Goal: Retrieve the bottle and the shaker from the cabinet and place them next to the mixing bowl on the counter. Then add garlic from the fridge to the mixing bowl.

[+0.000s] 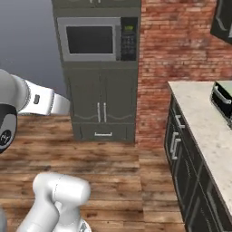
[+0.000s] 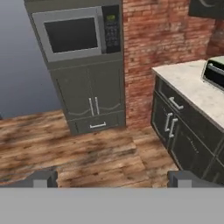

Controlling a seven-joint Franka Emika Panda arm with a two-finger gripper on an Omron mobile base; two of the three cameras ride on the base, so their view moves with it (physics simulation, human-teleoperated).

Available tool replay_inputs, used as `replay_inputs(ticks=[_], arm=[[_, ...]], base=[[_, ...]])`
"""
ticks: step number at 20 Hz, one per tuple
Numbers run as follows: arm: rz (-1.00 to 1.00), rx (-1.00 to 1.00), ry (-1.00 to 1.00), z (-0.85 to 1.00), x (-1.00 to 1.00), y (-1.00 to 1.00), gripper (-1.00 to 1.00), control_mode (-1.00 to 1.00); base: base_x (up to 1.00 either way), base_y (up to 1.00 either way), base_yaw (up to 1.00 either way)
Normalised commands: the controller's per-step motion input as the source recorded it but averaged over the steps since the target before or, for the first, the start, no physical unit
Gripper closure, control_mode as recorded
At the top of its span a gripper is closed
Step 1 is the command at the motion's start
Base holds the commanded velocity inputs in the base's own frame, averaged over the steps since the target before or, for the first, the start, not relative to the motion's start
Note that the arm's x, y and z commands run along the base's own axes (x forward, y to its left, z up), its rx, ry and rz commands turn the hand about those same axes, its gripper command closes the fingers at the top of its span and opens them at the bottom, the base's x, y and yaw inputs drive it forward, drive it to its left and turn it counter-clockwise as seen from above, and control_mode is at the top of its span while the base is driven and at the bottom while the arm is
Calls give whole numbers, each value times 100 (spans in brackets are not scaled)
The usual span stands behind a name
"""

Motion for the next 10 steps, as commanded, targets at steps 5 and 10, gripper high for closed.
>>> replay_inputs(ticks=[5,10], arm=[[0,0,0,0,0,0,-100,100],[0,0,0,0,0,0,-100,100]], base=[[0,19,100],[0,9,100]])
